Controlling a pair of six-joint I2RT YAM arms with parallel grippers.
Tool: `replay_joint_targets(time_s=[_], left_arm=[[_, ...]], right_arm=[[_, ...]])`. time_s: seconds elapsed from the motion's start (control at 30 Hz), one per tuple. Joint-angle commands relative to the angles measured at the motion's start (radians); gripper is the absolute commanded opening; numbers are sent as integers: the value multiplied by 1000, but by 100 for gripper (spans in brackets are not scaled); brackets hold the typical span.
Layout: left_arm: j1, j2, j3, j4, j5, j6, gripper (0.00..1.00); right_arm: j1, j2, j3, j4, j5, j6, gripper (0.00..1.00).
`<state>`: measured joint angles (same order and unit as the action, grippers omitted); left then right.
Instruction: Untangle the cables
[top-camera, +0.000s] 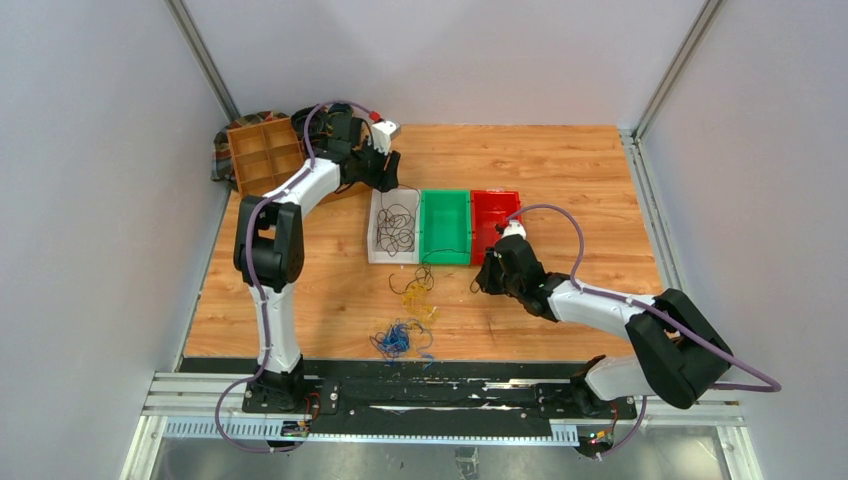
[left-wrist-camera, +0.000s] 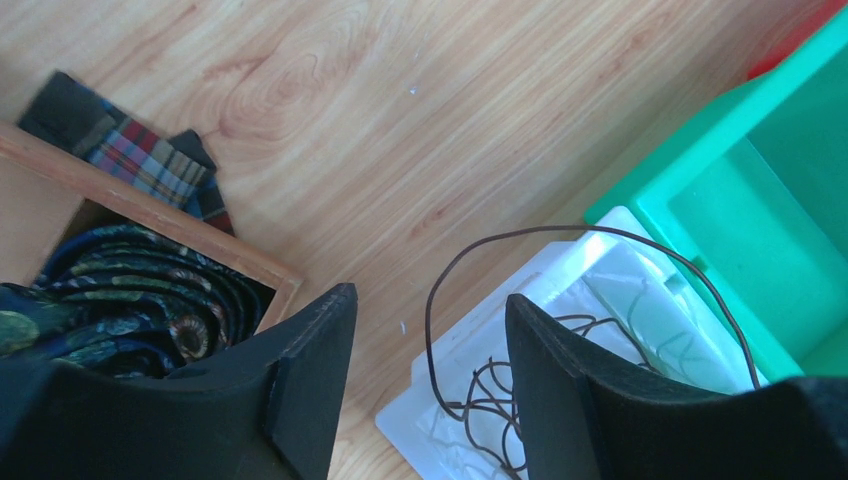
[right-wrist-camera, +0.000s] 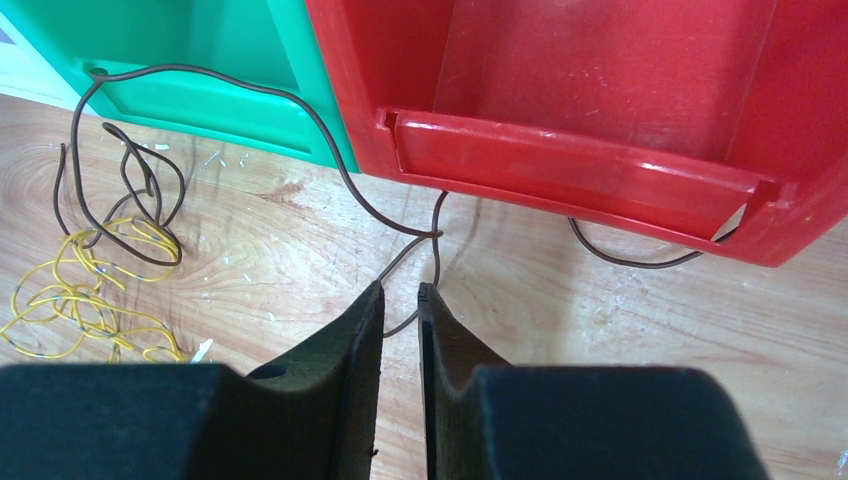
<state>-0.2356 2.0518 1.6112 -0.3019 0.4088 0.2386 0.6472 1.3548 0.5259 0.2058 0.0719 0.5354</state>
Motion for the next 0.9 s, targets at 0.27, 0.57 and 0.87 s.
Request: replay_joint_targets(time_s=[0.27, 0.57, 0.87], left_arm=[[32, 102, 150, -149, 131, -76, 56], [32, 127, 176, -200, 162, -58, 41], [32, 122, 176, -173, 149, -62, 13]], right_arm=[[-20, -15, -30, 14, 1, 9, 18], [-19, -13, -32, 17, 3, 12, 18], [-20, -15, -36, 22, 5, 14, 17]])
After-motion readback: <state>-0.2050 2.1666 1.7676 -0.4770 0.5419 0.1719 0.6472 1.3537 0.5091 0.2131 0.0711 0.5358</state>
